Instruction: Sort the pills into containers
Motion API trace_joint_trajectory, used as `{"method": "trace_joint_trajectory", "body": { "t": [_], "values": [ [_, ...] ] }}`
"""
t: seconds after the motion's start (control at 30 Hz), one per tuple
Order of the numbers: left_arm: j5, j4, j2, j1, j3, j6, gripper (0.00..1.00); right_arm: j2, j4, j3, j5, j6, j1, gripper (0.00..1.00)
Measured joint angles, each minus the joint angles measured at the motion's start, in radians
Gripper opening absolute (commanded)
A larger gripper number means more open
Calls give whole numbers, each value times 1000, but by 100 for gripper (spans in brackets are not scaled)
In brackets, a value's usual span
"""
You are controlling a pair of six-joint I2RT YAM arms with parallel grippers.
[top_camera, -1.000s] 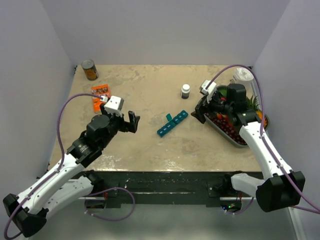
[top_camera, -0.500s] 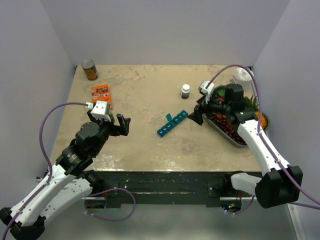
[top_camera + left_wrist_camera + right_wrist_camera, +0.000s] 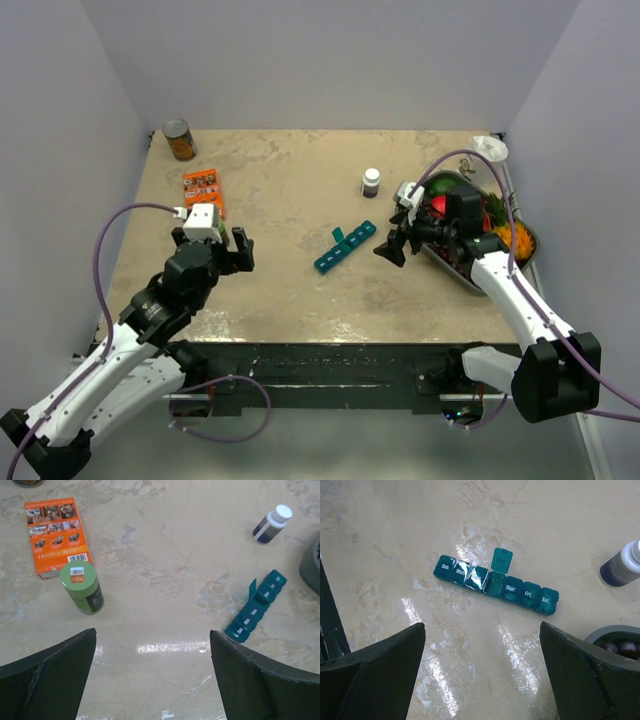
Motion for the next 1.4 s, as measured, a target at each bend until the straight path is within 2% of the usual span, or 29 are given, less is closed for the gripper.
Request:
{"method": "trace_joint_trajectory", "body": {
  "t": [0.13, 0.4, 0.73, 0.87, 1.03, 1.23, 1.4],
  "values": [
    [19, -24, 96, 62, 58, 23, 100, 0, -1, 0, 0, -13, 0, 99],
    [190, -22, 205, 316, 138, 77, 100, 0, -17, 0, 0, -42, 0, 99],
    [235, -9, 315, 400, 162, 123, 99, 8, -34, 1, -1, -69, 0, 99],
    [268, 31, 402, 465, 162, 134, 91, 11, -43, 1, -1, -79, 0, 99],
    [333, 106, 559, 544, 163, 135, 88, 23, -53, 2, -1, -85, 0, 99],
    [368, 124, 724, 561, 200, 140, 81, 23, -62, 2, -2, -90, 0, 99],
    [354, 127, 758, 562, 216, 153, 70, 23, -63, 2, -2, -92, 0, 99]
  ]
}}
